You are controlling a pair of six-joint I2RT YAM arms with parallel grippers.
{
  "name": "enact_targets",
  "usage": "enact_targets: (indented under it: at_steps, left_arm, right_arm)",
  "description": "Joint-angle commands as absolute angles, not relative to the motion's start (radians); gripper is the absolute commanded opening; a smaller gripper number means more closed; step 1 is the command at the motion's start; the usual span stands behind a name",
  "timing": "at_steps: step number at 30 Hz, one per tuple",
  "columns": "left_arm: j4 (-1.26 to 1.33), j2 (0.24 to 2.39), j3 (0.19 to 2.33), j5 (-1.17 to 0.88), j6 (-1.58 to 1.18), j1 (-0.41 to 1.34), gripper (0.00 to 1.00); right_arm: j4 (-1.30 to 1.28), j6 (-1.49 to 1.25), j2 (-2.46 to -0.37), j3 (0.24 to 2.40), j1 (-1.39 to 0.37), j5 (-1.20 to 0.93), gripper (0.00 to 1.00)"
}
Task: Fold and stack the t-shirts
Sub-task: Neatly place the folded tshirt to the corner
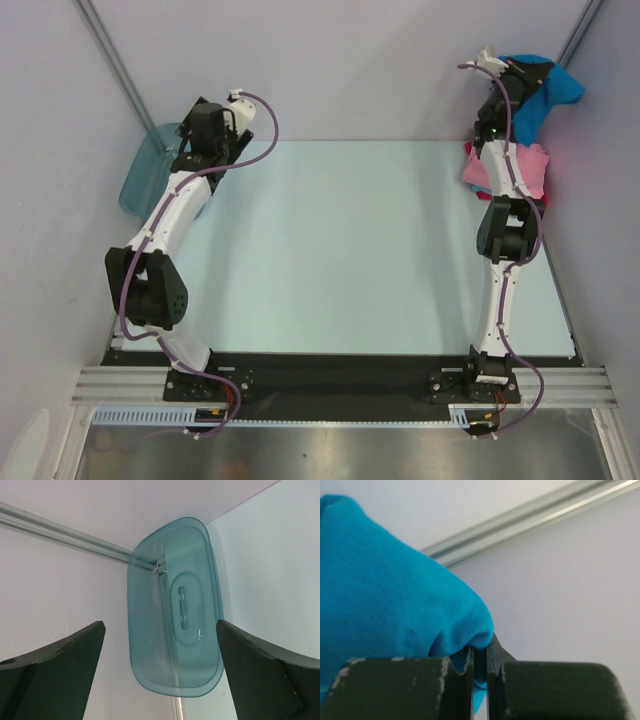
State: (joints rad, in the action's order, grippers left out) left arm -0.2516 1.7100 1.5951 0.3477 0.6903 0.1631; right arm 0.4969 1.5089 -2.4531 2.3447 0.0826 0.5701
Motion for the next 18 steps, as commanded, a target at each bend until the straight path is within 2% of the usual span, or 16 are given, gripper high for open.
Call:
enact_targets:
  at_steps: [1,8,14,18]
  left_arm:
    - [-0.221,1.704,1.620,0.364,0.706,0.173,1.00]
    - [-0.227,1.710,1.631,0.367,0.724,0.175,1.00]
    - [-0.235,1.729,1.661,0.373,0.733,0.184,1.00]
    - [-0.239,1.735,1.674,0.382,0.738,0.189,1.00]
  right_arm:
    - [0.626,1.554,-2.468,2.477,0.140,0.526,0.00]
    - [0.667,1.542,-2.485,2.478,0.204,0.463,0.00]
    - [0.661,1.431,-2.343,2.125,0.189,0.439,0.00]
    - [0.524,1.306,-2.277,2.104,0.160,0.433,0.00]
